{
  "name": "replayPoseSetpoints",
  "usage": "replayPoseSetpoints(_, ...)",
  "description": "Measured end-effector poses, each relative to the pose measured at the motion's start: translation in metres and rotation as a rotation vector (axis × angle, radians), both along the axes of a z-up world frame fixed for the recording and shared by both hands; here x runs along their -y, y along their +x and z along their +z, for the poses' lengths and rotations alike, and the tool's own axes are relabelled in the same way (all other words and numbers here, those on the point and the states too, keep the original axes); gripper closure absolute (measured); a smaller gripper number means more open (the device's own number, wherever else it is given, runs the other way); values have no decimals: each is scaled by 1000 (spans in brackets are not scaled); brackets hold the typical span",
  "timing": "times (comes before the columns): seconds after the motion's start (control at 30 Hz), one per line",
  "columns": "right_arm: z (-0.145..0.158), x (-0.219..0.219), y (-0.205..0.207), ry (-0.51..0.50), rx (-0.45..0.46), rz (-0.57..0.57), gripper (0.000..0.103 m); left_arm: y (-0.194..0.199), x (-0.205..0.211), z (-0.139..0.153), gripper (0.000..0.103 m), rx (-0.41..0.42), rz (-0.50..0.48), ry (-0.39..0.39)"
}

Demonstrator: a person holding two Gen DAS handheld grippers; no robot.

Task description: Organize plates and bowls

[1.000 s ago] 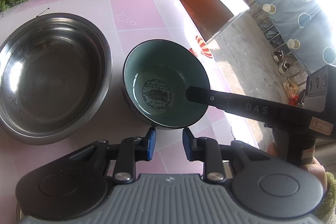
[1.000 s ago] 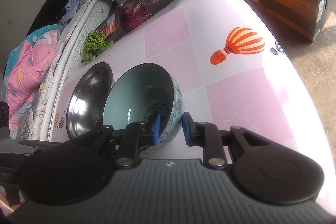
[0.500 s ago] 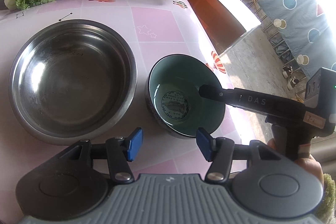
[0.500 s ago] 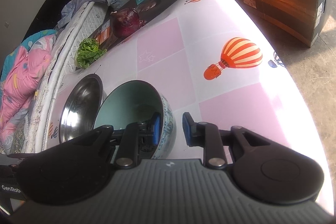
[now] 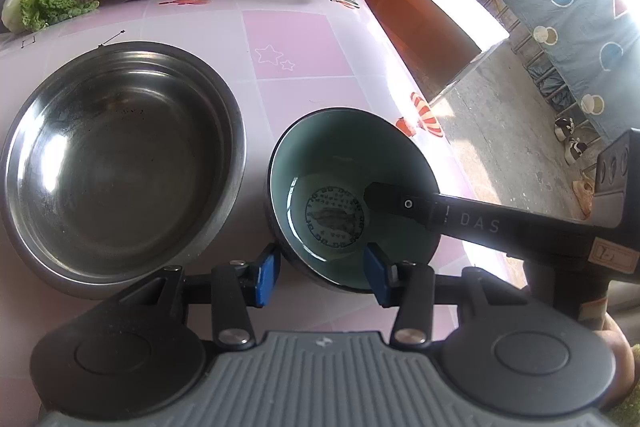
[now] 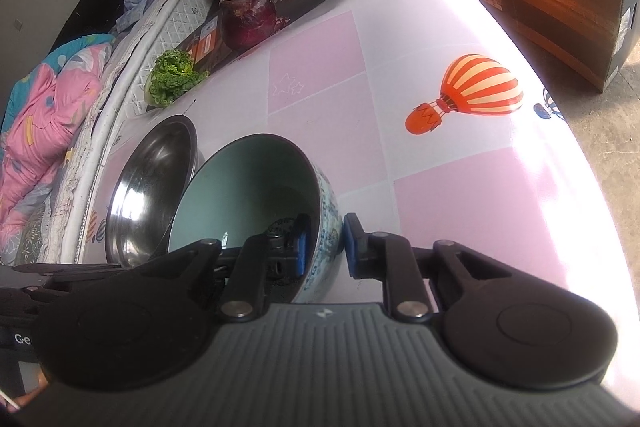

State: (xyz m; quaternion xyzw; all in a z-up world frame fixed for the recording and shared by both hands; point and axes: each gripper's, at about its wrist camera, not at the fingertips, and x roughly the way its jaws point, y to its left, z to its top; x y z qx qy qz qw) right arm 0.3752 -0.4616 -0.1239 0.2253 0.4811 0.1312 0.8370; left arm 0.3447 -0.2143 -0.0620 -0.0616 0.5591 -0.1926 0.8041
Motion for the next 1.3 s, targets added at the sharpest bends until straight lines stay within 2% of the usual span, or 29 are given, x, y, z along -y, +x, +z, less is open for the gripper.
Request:
replayPoseSetpoints(0.37,-1,16,-22,21,-10,-23,86,-17,8,0,57,-8,-83,-10)
replayPoseSetpoints(0.6,0,23,-40,15,-22,-19,86,-26,6,-2,57,-18,-137,-47)
replayPoseSetpoints(0.77,7,27,-49,3,10,-34,83,-27,-7,1,56,10,-130,-48)
replayPoseSetpoints(0.97,15,40,-58,41,37,-93,83,-22,-22,6,55,39,-95,-41)
replayPoseSetpoints(1.07,16,41,-62,35,42,-100,82,-20,-20,7,56,60,-92,-16)
replayPoseSetpoints(1.17,16,40,-65,33,46,-103,82,-19,-14,6,57,77,-90,17)
replayPoseSetpoints(1.3,14,37,-65,26,47,-103,82,-16,-4,3,67,71,-89,31)
